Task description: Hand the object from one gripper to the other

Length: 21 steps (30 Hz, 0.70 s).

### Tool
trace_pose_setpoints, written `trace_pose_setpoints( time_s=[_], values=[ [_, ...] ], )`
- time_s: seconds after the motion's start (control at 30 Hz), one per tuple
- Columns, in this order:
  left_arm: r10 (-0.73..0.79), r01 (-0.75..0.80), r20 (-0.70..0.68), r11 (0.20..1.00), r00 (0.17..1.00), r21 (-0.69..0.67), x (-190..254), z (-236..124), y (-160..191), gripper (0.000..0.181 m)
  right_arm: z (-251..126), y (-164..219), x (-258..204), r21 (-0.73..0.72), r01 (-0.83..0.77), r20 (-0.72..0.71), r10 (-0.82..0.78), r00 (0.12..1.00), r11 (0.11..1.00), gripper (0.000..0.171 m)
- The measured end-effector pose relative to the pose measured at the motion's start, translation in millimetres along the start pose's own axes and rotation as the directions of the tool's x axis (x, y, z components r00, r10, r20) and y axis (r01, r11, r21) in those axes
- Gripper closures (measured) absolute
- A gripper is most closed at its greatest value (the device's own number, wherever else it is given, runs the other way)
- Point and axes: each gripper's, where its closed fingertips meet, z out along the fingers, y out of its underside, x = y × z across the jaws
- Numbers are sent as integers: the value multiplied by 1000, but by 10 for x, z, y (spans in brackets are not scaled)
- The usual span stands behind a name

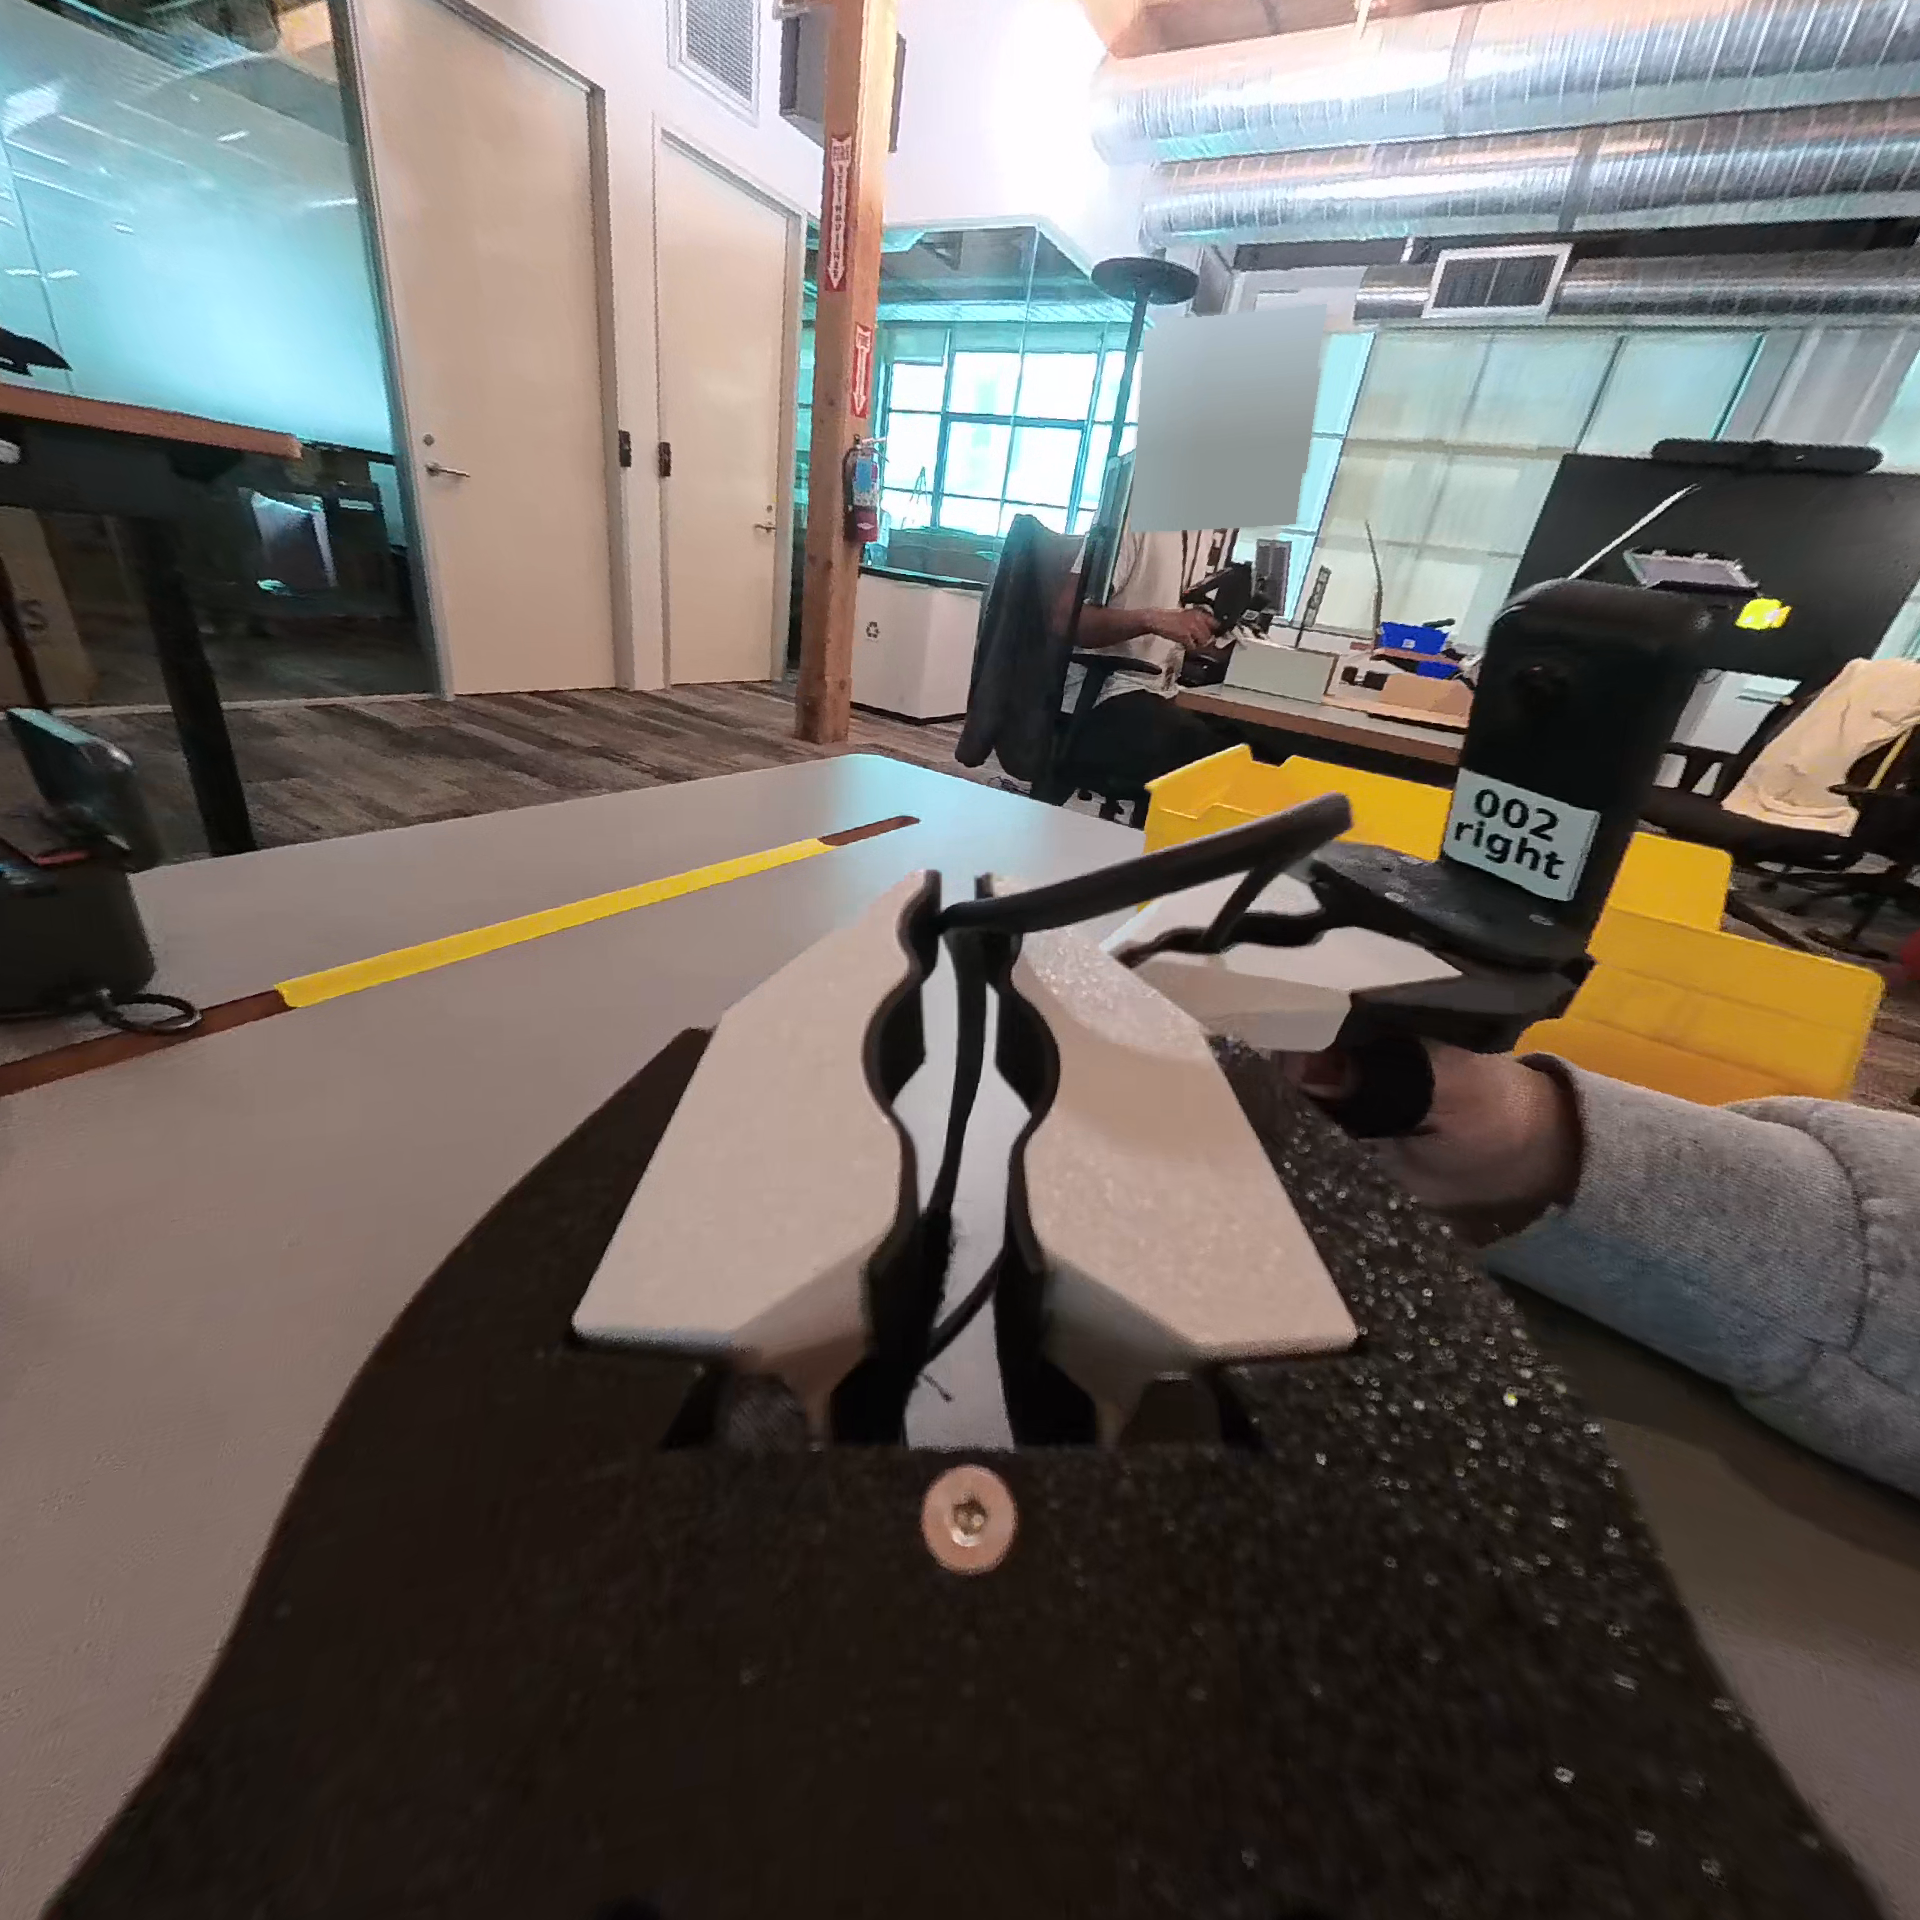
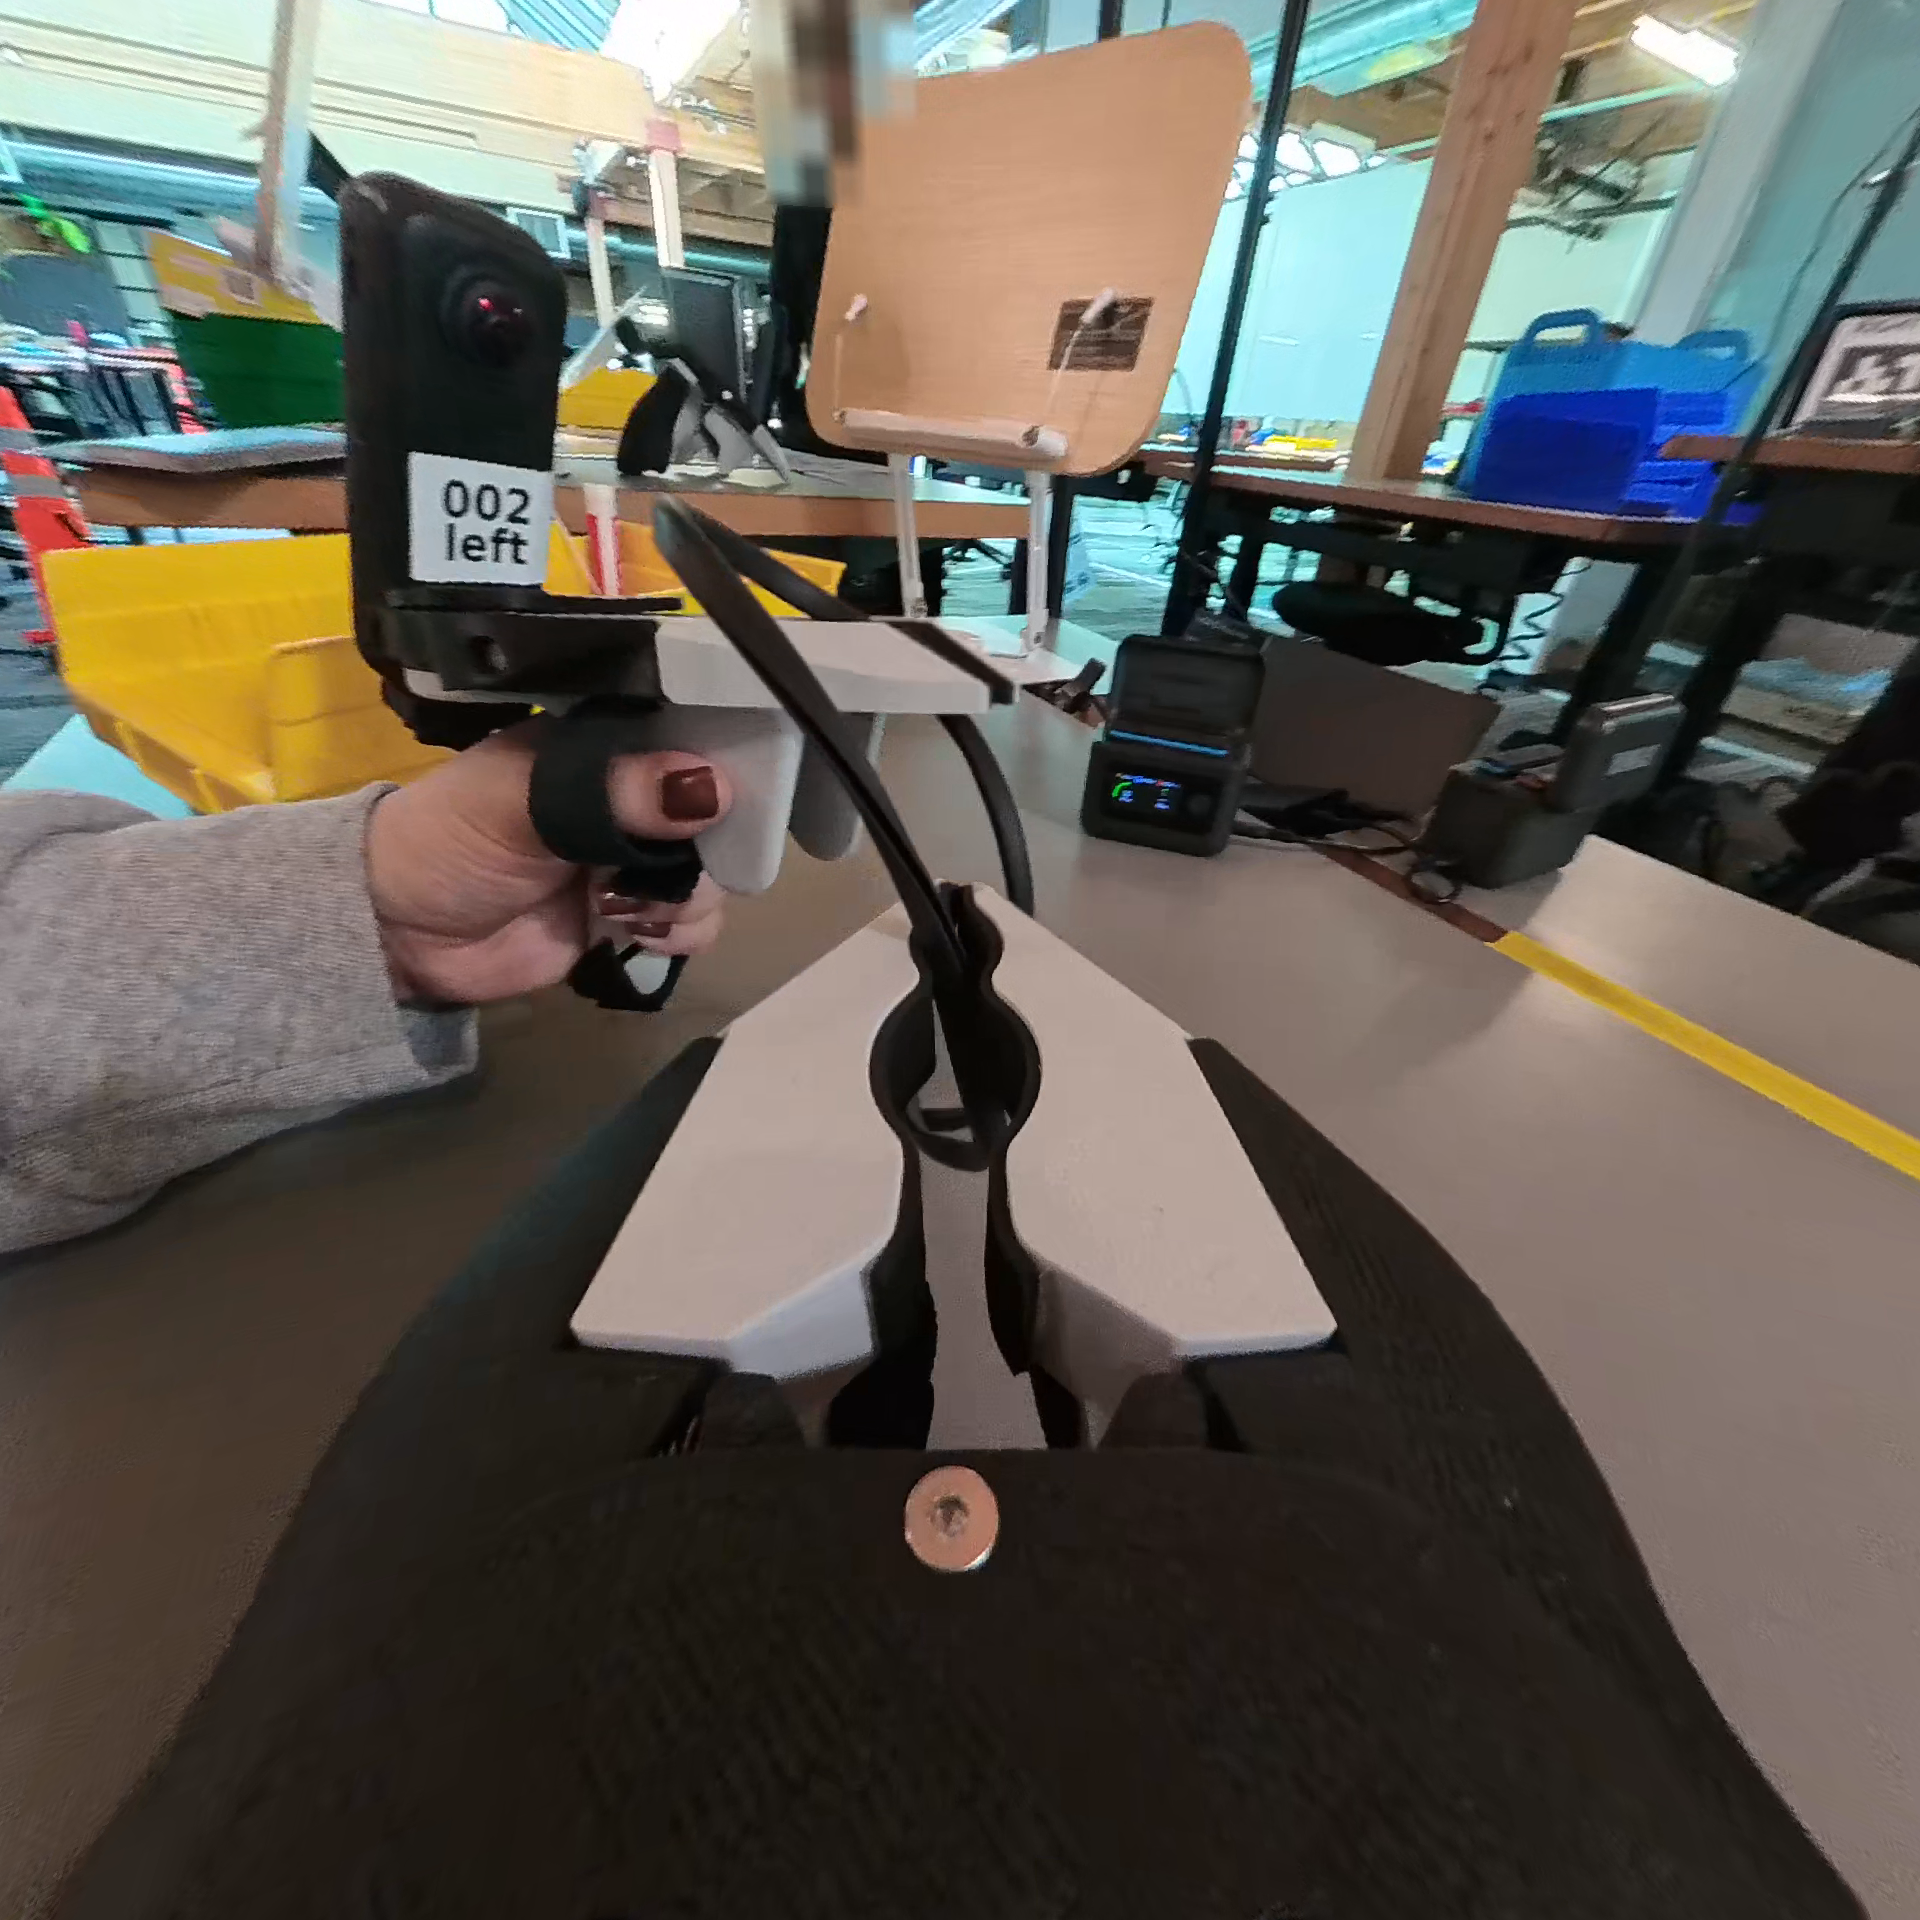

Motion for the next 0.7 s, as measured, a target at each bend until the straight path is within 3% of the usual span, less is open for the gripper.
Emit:
trace_pose_setpoints(
  time_s=[0.27, 0.53, 0.6, 0.63, 0.7],
  values=[
    [21, -22, -15, 999, 1000, -38, 45, 23, 46, 173, -126, -132, 281, 36, 111, -214, -101, 972, 993, 171],
    [-25, 26, 24, 999, 999, -44, -37, -4, 10, 120, -305, -229, 550, 20, 213, -421, -185, 888, 977, 171],
    [-39, 40, 18, 997, 999, -62, -40, -14, 23, 124, -330, -245, 567, 1, 256, -445, -229, 866, 967, 171],
    [-43, 43, 3, 997, 999, -66, -24, -20, 27, 139, -331, -250, 556, -13, 287, -446, -263, 856, 958, 171],
    [-63, 61, -17, 995, 998, -74, -5, -18, 44, 144, -321, -263, 495, -54, 390, -439, -373, 817, 919, 171]
  ],
)
